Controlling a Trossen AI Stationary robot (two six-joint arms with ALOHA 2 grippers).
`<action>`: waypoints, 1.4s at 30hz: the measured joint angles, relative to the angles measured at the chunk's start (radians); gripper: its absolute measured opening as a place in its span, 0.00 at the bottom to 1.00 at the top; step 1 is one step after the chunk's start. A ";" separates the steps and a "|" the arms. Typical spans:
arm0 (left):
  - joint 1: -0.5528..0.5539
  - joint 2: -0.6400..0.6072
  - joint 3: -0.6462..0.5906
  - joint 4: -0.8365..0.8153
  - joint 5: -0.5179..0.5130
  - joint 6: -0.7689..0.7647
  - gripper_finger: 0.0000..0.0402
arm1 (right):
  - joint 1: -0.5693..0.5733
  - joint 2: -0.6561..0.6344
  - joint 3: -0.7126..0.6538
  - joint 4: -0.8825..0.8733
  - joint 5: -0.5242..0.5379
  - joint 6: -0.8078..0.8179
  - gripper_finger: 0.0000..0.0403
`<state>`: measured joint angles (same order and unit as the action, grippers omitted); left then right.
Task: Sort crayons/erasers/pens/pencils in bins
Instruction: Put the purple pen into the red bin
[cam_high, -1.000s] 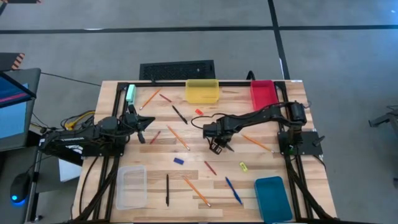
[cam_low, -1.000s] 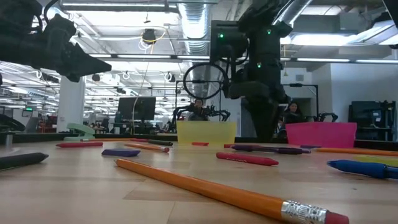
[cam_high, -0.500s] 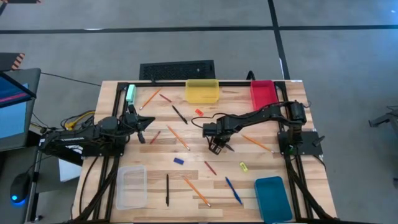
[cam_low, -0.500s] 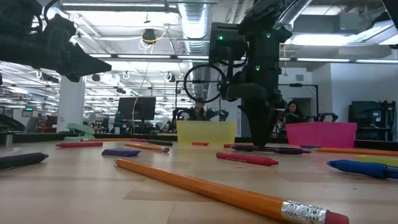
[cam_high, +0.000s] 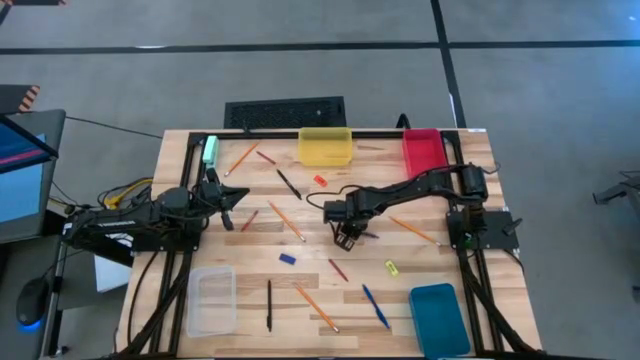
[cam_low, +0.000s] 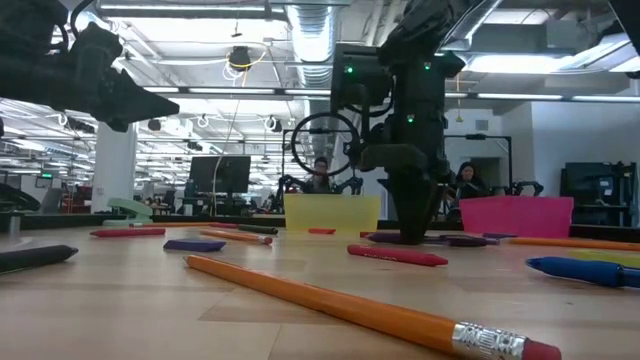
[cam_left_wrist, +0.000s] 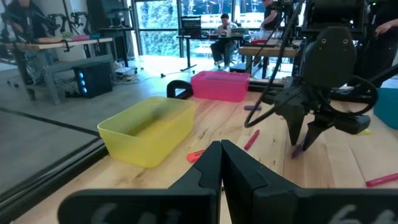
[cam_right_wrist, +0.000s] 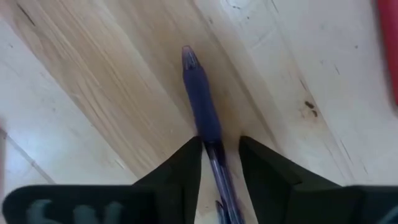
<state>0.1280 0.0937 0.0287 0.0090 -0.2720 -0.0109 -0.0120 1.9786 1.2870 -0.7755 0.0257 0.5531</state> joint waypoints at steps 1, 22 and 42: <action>0.000 0.000 0.000 0.000 0.000 0.000 0.00 | -0.001 -0.003 -0.001 -0.002 0.000 0.000 0.37; 0.000 0.000 0.000 0.000 0.000 0.000 0.00 | -0.011 0.038 0.003 -0.002 -0.038 -0.094 0.14; 0.000 0.000 0.000 0.000 0.000 0.000 0.00 | -0.031 -0.084 0.110 -0.158 -0.038 -0.112 0.07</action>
<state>0.1278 0.0939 0.0284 0.0090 -0.2720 -0.0113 -0.0433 1.8949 1.3968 -0.9336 -0.0126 0.4411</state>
